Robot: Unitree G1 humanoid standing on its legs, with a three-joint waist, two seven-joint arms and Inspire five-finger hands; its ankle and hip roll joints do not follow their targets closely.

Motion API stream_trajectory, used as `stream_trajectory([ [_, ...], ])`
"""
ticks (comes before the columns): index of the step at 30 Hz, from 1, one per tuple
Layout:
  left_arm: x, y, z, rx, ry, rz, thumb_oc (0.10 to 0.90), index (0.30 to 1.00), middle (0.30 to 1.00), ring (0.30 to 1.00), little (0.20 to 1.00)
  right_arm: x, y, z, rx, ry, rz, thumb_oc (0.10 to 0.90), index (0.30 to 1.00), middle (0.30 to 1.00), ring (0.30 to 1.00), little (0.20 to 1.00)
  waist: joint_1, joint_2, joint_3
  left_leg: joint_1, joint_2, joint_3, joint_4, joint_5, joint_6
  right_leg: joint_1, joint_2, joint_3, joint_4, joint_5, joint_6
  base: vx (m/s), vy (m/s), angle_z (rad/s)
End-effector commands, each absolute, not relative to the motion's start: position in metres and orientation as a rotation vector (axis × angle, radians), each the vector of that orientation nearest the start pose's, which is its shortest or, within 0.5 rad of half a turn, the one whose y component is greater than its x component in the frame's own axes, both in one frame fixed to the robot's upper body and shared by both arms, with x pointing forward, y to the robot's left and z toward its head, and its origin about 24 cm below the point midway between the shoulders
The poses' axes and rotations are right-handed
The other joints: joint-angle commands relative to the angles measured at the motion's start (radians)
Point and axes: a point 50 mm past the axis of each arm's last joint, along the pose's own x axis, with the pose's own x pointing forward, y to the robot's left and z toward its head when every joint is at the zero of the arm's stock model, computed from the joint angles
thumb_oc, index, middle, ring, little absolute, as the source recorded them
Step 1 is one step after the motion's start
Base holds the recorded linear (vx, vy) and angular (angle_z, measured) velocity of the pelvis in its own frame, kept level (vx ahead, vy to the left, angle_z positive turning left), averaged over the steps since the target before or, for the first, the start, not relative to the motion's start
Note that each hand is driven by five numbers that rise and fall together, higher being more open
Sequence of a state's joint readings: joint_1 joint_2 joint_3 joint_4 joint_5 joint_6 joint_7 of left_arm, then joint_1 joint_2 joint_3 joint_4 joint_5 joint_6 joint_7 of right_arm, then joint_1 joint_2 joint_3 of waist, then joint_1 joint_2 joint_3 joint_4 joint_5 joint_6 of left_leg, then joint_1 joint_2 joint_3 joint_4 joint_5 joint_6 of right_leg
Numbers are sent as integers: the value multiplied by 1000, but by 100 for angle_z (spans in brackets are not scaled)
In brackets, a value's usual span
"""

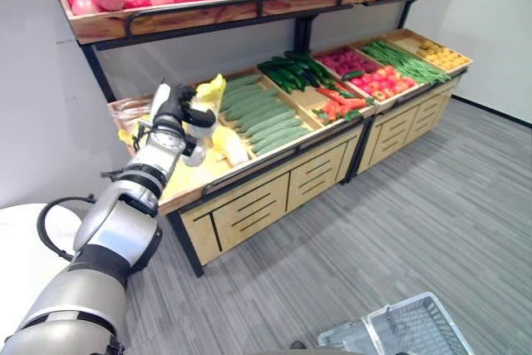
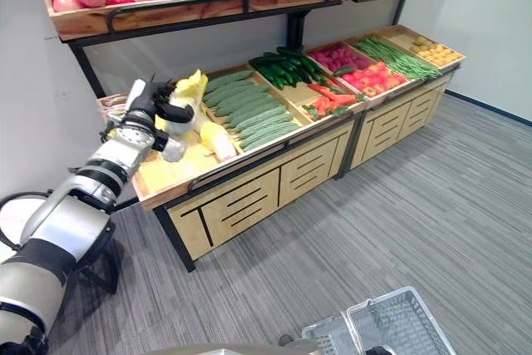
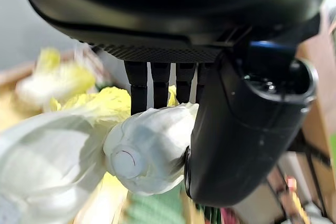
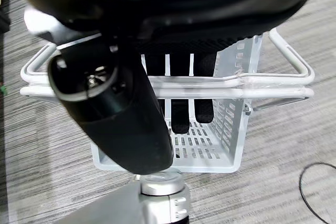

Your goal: Get the vegetables into the basket

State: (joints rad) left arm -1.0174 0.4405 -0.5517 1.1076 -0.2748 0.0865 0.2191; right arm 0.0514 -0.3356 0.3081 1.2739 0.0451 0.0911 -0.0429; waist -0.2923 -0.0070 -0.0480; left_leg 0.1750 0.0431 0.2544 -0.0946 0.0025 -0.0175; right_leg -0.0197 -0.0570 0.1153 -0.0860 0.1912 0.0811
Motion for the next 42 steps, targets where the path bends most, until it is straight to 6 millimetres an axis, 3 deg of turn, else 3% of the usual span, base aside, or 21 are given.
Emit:
stream_trajectory([
  [1, 421, 179, 207, 548, -160, 148, 400, 300, 300, 300, 300, 39, -286, -156, -527, 1472, -57, 400, 300, 300, 300, 300, -1, -2, -47, 61, -4, -49, 7, -83, -36, 42, -62, -11, 31, -77, 147, -46, 3, -7],
  [5, 419, 154, 194, 514, -167, 69, 400, 300, 300, 300, 300, 39, -285, -156, -519, 1475, -63, 400, 300, 300, 300, 300, -2, -4, -36, 57, -4, -51, 7, -82, -34, 36, -62, -12, 34, -78, 144, -33, 5, -2],
  [10, 413, 137, 174, 488, -142, 7, 400, 300, 300, 300, 300, 40, -284, -156, -504, 1471, -78, 400, 300, 300, 300, 300, 2, -7, -27, 61, -3, -57, 7, -83, -32, 45, -62, -20, 35, -86, 139, -7, 1, 1],
  [25, 398, 114, 135, 444, -77, -120, 400, 300, 300, 300, 300, 27, -287, -156, -472, 1504, -119, 400, 300, 300, 300, 300, 9, -17, -15, 88, -1, -60, 7, -87, -24, 73, -59, -22, 43, -100, 135, 3, 0, 2],
  [35, 393, 109, 126, 434, -66, -159, 400, 300, 300, 300, 300, 25, -287, -156, -464, 1516, -129, 400, 300, 300, 300, 300, 21, -33, -11, 88, 1, -60, 7, -86, -19, 72, -61, -20, 49, -103, 136, 0, 0, 0],
  [42, 393, 102, 127, 434, -64, -178, 400, 300, 300, 300, 300, 9, -297, -153, -446, 1558, -200, 400, 300, 300, 300, 300, 9, -33, -10, 97, -9, -50, 18, -95, -9, 72, -66, -4, 62, -105, 141, 4, 22, -1],
])
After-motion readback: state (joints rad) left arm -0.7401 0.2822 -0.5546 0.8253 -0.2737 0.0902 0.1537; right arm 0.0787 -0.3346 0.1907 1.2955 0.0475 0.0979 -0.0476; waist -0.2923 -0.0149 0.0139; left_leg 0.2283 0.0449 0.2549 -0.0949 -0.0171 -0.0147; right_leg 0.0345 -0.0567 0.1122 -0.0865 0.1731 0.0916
